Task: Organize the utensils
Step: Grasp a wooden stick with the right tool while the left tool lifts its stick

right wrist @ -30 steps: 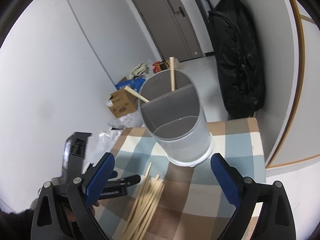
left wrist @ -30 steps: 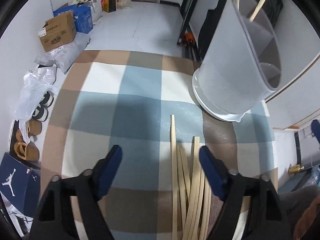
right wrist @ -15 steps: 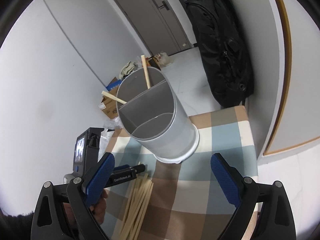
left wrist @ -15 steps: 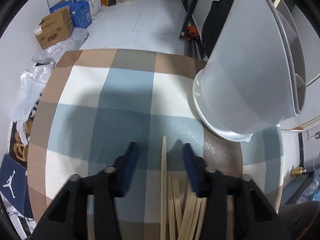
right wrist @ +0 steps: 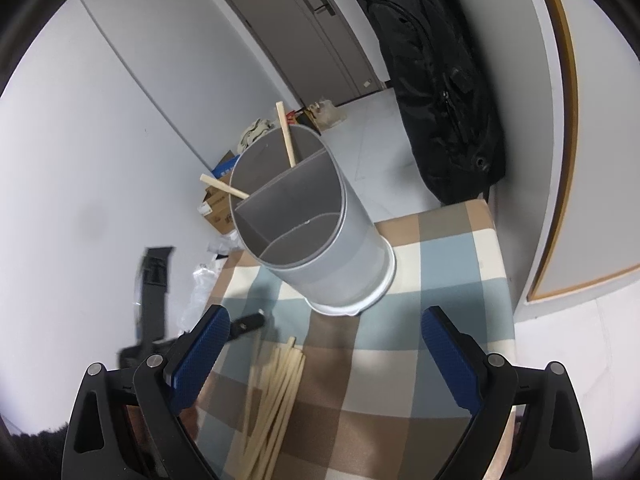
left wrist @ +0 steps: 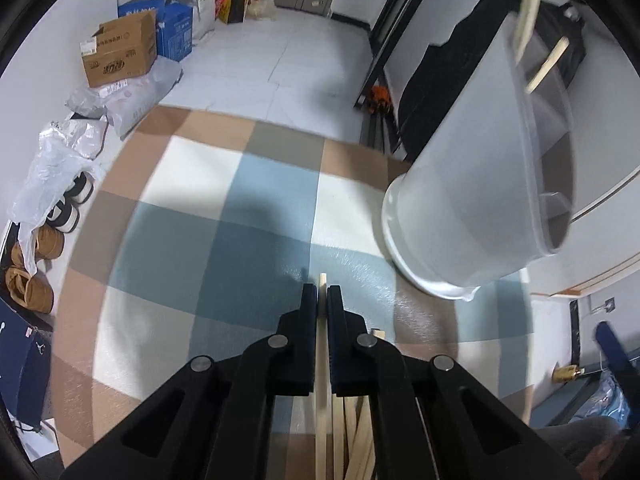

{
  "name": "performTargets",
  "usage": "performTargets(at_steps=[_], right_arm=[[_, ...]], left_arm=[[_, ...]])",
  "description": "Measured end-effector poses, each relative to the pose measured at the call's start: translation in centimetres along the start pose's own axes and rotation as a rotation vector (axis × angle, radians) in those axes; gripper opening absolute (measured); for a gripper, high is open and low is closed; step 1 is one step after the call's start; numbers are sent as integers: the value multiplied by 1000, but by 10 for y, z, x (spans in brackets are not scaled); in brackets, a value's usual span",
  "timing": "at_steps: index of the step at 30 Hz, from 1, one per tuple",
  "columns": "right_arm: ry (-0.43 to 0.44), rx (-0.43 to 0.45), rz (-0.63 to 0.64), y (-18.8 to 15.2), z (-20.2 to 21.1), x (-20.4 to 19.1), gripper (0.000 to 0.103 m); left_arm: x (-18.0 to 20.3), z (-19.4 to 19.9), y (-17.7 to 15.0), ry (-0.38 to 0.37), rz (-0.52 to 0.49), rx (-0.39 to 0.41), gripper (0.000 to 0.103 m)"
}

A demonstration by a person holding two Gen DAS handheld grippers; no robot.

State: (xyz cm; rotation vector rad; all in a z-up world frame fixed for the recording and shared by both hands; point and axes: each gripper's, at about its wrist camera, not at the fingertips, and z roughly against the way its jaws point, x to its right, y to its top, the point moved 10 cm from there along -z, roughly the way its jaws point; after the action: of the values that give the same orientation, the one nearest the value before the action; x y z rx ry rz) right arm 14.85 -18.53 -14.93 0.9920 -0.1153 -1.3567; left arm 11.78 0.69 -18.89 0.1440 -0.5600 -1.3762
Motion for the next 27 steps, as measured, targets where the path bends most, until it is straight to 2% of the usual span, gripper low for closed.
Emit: performTargets(at_steps=[2,4,7,12,14,16,20,21,27], right_arm=[[-1,-20,17,-6,-3,-4,95],[7,-58,45,-14,-9,-10,79],[-8,-128,98,-31,-24,-19,69],[23,-235,124,-54,-52,-39,64],[9,-261,126,-59,-63,-43,63],[3,-287,128,-63,-73,-47,56],[-66,-311,163,-62,-95,-53,51],[-74,-315,167,-61,-99,-54,47],[-155,-386,216,-64,-132,-59,39]], left_arm=[[1,13,0,4,-20,26,1],[3,15,3,-13,-34,41,1],[3,29,3,-26,-49,67,1],[-11,43,10,-68,-33,121,1],[-17,47,13,-79,-24,148,1],[-23,50,15,-82,-18,166,1],[-36,60,19,-97,-11,203,1],[-38,63,20,-107,-2,211,1],[-56,72,27,-180,99,240,1]])
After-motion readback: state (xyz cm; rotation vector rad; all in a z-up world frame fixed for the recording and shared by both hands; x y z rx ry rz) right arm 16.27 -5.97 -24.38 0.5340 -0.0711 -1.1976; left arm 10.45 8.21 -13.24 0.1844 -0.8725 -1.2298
